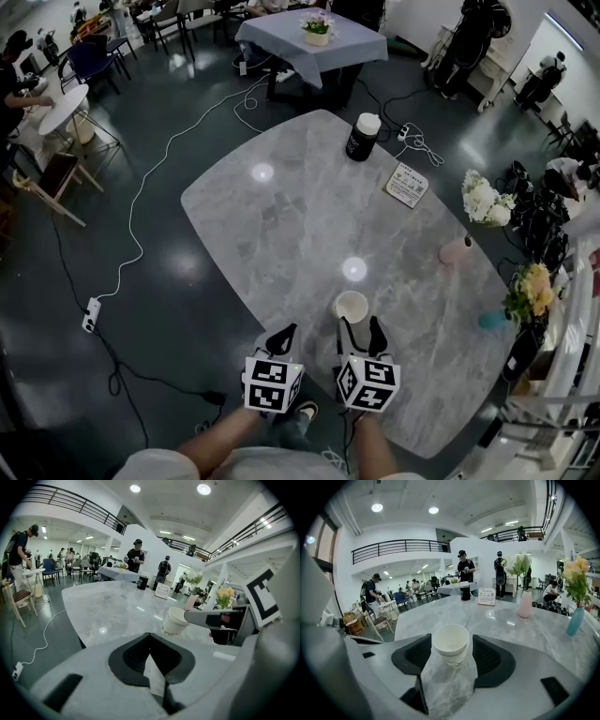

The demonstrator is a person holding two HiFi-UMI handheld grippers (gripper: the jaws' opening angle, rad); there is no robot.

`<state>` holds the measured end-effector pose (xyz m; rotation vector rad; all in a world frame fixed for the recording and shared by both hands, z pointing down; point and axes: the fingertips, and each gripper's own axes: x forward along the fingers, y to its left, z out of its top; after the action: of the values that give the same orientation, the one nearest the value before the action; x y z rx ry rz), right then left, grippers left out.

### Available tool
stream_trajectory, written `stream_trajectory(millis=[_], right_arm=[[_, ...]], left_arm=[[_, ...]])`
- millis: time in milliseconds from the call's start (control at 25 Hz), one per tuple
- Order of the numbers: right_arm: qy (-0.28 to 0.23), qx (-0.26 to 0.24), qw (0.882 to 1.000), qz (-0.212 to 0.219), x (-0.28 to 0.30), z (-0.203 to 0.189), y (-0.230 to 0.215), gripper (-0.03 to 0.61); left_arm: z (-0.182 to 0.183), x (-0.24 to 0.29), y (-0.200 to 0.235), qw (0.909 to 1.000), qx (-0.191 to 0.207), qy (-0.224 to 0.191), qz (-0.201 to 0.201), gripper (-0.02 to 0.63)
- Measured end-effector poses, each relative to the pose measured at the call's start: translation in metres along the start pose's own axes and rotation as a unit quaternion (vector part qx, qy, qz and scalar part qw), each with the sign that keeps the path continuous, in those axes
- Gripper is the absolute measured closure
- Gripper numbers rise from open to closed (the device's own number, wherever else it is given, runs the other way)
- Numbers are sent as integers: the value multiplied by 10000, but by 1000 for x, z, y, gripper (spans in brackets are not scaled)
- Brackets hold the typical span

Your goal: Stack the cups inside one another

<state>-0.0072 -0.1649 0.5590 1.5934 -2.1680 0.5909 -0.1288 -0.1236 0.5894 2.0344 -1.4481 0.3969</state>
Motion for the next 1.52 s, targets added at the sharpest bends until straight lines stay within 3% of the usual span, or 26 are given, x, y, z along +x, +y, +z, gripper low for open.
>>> stream_trajectory(millis=[360, 520, 920, 1520], right_arm=[[-322, 181, 9991, 200, -22, 16, 0, 329], [-437, 169, 9988, 121, -33, 21, -4, 413], [-606, 194, 9980, -16, -66, 26, -14, 545], [-744, 389, 9965, 30, -136, 6, -38, 561]], left_arm=[[7, -13, -10, 9999, 51, -154, 13, 617], [10, -19, -13, 9997, 53, -238, 40, 617], [17, -37, -32, 9988, 137, -459, 38, 617], [22, -72, -71, 9960, 377, -803, 138, 617]])
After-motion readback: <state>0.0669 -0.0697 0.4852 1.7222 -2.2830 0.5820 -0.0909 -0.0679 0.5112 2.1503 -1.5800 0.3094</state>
